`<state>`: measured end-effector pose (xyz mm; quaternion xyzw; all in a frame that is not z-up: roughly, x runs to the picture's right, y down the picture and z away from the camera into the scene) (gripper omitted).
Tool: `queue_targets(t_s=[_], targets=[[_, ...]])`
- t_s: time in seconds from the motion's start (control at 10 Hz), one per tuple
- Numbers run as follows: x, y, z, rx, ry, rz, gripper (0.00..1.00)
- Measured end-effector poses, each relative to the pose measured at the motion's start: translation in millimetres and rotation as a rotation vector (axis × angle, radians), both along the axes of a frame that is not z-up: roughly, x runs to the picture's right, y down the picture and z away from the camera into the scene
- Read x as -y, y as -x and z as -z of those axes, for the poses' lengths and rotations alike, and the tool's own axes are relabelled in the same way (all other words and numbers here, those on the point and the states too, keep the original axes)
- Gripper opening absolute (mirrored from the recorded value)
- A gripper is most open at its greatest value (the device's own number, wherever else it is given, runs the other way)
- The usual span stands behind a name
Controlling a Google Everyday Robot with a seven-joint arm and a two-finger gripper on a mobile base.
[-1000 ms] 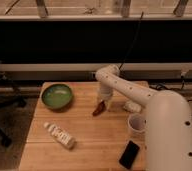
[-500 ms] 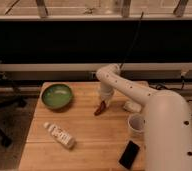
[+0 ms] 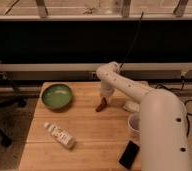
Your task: Drag the pepper across the table
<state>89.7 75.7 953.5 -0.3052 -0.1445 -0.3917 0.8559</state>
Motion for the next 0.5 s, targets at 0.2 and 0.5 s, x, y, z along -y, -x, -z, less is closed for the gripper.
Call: queue_targets(t_s=[0.2, 0.5], targets=[[9.7, -11.0, -9.1, -0.025, -0.018, -0.002, 0.14], [22.6, -25.9, -18.8, -0.059, -0.036, 0.001, 0.14]])
